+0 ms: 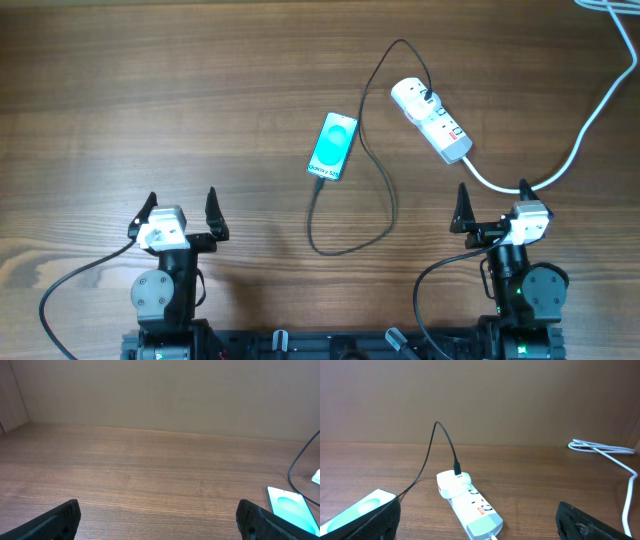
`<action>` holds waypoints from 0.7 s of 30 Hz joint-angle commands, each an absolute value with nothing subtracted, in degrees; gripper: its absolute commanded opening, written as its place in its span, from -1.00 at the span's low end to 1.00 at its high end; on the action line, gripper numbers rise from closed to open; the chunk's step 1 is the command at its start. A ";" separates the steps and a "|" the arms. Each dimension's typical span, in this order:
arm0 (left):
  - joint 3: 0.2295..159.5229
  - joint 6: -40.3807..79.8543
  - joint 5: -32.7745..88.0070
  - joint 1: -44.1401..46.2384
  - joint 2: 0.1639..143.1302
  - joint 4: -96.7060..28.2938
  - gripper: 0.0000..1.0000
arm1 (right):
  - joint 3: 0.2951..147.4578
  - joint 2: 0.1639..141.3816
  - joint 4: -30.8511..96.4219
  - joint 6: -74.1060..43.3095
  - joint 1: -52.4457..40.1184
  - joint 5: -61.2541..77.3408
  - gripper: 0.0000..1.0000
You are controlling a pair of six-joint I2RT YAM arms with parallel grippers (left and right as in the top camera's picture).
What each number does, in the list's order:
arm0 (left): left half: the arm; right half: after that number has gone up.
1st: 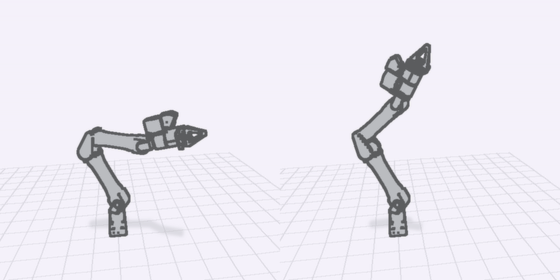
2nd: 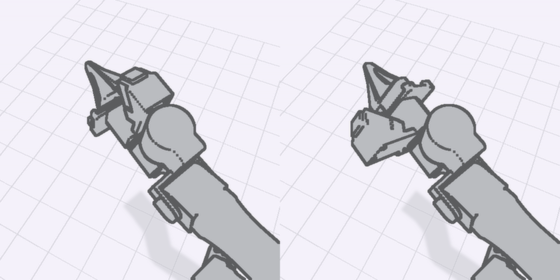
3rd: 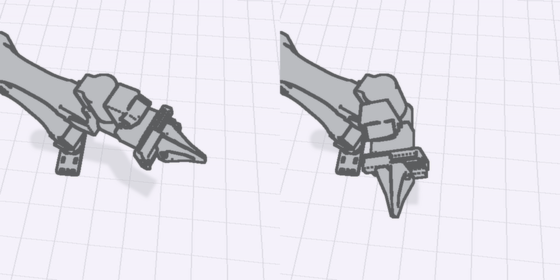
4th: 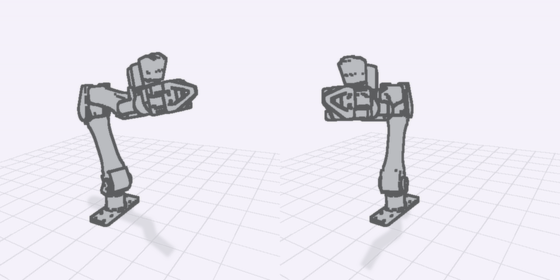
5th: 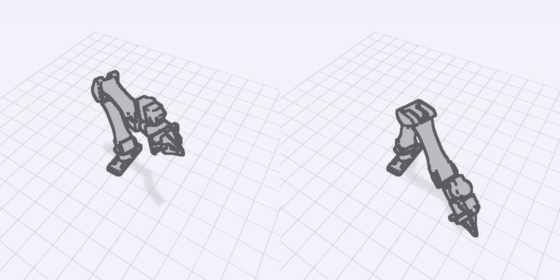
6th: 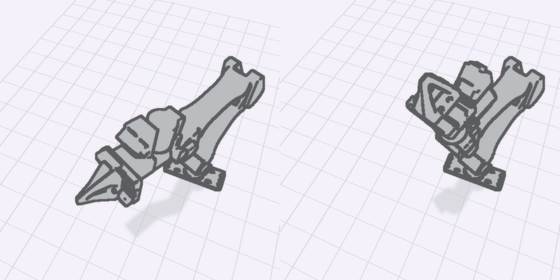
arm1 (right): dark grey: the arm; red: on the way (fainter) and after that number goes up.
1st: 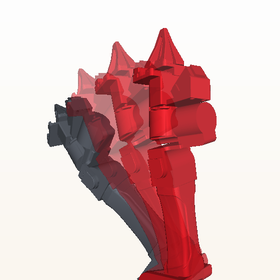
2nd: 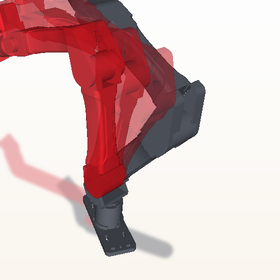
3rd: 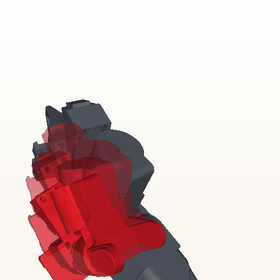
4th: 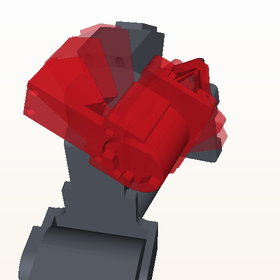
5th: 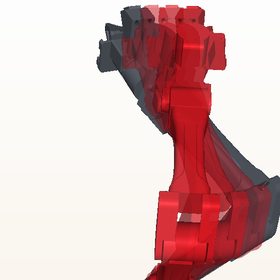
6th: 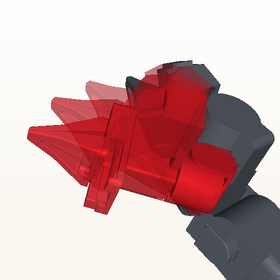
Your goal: Plug charger to phone and switch on socket
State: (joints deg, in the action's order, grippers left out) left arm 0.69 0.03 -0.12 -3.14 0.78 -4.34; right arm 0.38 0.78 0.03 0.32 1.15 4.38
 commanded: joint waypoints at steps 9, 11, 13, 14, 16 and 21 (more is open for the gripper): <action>0.34 -1.06 0.58 -3.62 0.23 -4.36 1.00 | 0.27 0.21 -0.10 0.43 0.82 3.60 0.99; 0.34 -1.06 0.58 -3.62 0.23 -4.36 1.00 | 0.27 0.21 -0.10 0.43 0.82 3.60 1.00; 0.34 -1.06 0.58 -3.62 0.23 -4.36 1.00 | 0.27 0.21 -0.10 0.40 0.82 3.60 0.99; 0.34 -1.04 0.58 -3.62 0.23 -4.36 1.00 | 0.27 0.21 -0.10 0.45 0.82 3.60 1.00; 0.34 -1.06 0.58 -3.62 0.23 -4.36 1.00 | 0.27 0.21 -0.10 0.43 0.82 3.60 1.00; 0.34 -1.06 0.58 -3.62 0.23 -4.36 1.00 | 0.27 0.21 -0.10 0.43 0.82 3.22 0.99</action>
